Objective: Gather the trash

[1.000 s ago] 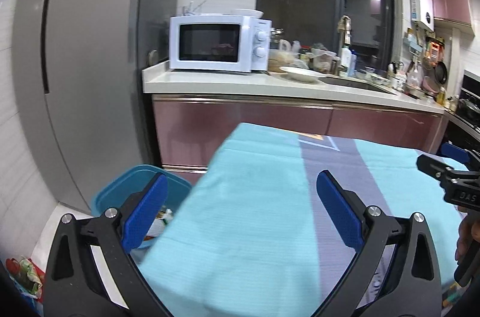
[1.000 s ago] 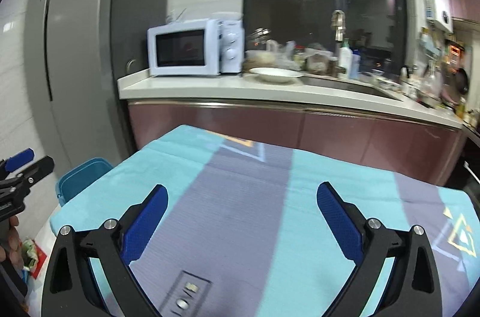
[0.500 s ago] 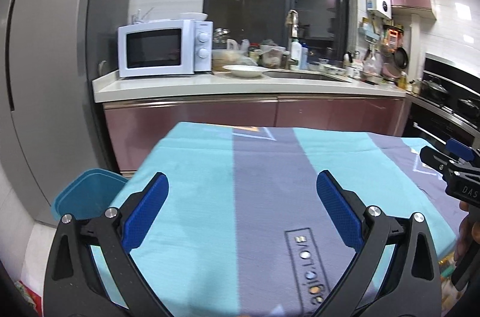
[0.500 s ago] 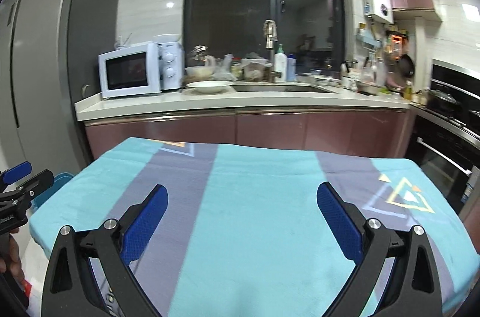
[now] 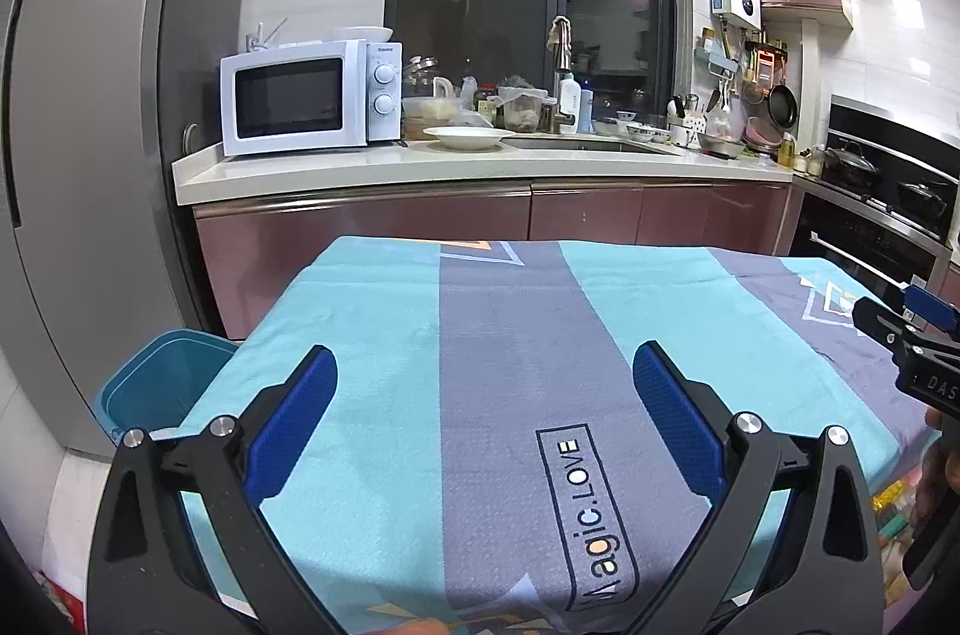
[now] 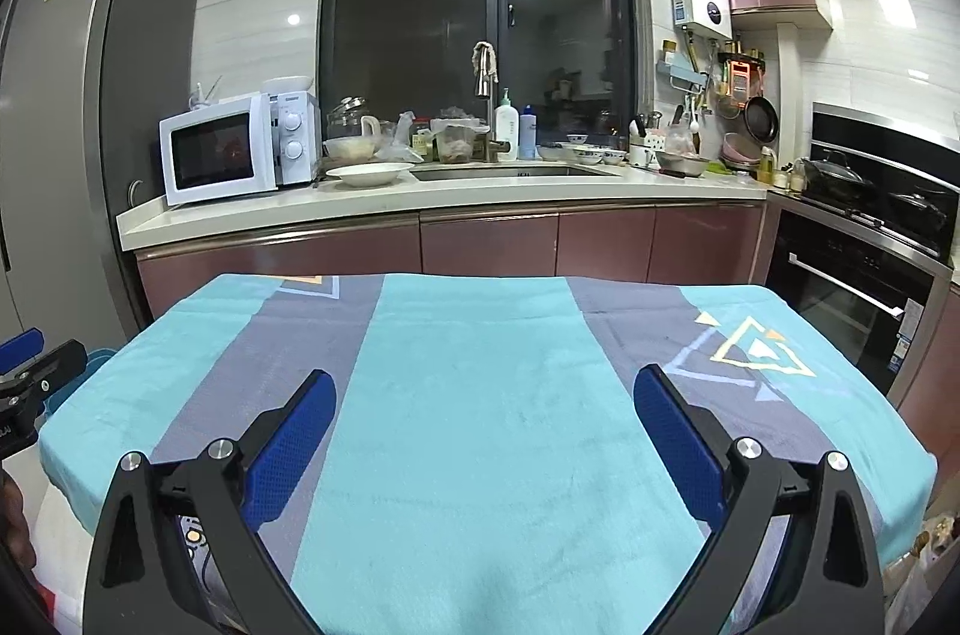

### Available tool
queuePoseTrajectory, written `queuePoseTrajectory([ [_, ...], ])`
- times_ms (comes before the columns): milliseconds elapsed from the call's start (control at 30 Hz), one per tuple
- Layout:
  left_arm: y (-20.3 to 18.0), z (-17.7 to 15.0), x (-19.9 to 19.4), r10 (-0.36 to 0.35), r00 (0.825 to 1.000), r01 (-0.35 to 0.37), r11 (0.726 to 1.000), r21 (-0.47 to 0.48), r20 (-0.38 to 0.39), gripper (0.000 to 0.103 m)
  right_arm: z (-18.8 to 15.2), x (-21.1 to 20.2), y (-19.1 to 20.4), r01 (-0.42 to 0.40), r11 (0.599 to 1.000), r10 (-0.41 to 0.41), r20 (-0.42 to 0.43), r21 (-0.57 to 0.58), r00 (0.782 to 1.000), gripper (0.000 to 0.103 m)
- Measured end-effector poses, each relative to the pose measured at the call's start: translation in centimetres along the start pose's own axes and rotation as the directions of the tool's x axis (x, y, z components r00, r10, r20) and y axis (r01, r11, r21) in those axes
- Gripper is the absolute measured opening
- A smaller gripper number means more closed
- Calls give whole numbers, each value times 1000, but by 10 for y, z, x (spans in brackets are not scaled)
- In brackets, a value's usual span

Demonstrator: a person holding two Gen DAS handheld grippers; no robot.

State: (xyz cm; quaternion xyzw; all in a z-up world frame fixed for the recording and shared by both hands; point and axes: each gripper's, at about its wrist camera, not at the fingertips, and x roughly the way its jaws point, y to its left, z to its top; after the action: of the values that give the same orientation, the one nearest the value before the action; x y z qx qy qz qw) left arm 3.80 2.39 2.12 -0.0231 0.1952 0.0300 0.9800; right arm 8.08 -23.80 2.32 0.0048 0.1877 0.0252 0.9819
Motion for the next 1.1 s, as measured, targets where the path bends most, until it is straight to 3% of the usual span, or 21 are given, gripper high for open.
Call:
queuePoseTrajectory([
  [367,-9,-9,-29,-37,998,32,997,72,59,97,-8,-19,-2,31,1000,-31,34,4,999,96],
  [633,0,-15,-40,-47,996,43,998,53,71,97,-14,-28,1,30,1000,-30,38,-5,999,96],
  [1100,18,-23,-23,-20,1000,20,1000,-2,-4,97,-21,-27,6,38,999,-38,19,-28,999,96],
])
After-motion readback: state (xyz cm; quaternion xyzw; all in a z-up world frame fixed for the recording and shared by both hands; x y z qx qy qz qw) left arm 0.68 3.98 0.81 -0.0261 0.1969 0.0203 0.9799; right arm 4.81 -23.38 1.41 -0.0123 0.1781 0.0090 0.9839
